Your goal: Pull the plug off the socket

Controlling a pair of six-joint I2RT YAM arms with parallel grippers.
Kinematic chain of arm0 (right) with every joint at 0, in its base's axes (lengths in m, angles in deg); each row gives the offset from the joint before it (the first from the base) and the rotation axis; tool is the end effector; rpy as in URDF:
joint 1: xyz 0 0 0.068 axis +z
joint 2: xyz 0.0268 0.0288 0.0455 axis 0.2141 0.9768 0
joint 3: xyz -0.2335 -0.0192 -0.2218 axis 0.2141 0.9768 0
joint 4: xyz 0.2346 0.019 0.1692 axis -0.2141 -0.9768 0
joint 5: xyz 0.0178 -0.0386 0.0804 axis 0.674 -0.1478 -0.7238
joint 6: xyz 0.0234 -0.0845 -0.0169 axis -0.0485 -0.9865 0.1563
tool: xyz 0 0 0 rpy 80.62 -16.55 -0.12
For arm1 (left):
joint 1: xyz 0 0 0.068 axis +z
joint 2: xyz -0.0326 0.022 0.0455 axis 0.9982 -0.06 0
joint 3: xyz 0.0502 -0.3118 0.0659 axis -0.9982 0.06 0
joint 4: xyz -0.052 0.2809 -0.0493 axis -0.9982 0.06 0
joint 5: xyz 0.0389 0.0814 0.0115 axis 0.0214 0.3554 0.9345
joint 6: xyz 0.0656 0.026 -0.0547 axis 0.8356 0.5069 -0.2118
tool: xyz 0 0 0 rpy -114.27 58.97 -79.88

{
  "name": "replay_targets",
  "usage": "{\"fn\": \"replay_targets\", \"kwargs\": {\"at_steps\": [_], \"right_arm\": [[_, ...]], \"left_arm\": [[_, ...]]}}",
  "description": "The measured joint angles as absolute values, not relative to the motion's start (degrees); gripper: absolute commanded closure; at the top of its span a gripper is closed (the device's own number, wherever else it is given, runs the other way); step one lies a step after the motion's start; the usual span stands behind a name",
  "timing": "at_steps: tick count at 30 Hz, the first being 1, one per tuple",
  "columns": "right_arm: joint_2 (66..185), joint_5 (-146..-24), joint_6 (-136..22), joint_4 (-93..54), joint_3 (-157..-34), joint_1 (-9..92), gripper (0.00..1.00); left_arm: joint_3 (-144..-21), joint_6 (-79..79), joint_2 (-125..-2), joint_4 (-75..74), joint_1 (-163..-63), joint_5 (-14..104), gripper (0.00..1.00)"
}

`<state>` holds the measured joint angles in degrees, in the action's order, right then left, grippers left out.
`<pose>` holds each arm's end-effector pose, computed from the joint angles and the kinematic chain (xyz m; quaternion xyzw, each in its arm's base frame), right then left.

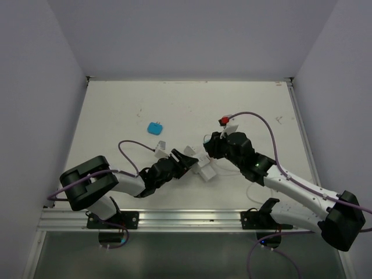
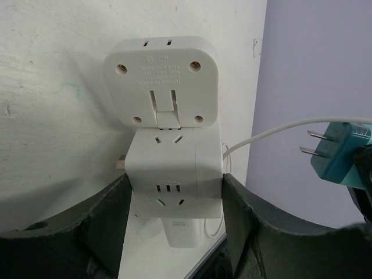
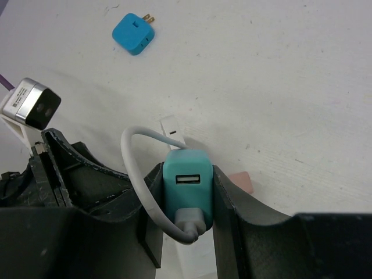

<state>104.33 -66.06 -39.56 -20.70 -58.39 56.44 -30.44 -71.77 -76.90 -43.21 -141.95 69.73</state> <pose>0.2107 0.1831 0.2818 -0.0910 0.8268 0.2435 0.4987 0.1926 -0.2400 0.1323 -0.2762 0.7873 -0.4625 0.3001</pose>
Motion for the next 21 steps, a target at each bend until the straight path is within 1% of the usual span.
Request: {"fn": "replay_targets", "kwargs": {"at_steps": [2,5,11,16,21], "right_arm": [[104.3,-65.5,-39.6,-20.7,-58.4,55.9,1.0],[104.3,-65.5,-39.6,-21.2,-58.6,52.4,1.0],[105.1,-69.6,-38.2,-21.4,-59.2,38.6,1.0],[112.9,-75.0,-35.7,-18.2,-61.8,29.4,1.0],[125.7,-81.8,-32.0,-13.0,-65.6,24.4,1.0]], "left_arm": [[-30.4,-71.7,-76.7,-43.2,-142.0,70.0,1.0],[-30.1,-71.1,-76.0,-42.8,-141.9,70.6,1.0],[-28.8,-67.3,-73.8,-42.2,-141.7,72.0,1.0],[-26.8,-65.2,-71.9,-42.9,-140.1,71.8,1.0],[-24.6,-63.7,-70.6,-44.7,-137.8,70.7,1.0]]}}
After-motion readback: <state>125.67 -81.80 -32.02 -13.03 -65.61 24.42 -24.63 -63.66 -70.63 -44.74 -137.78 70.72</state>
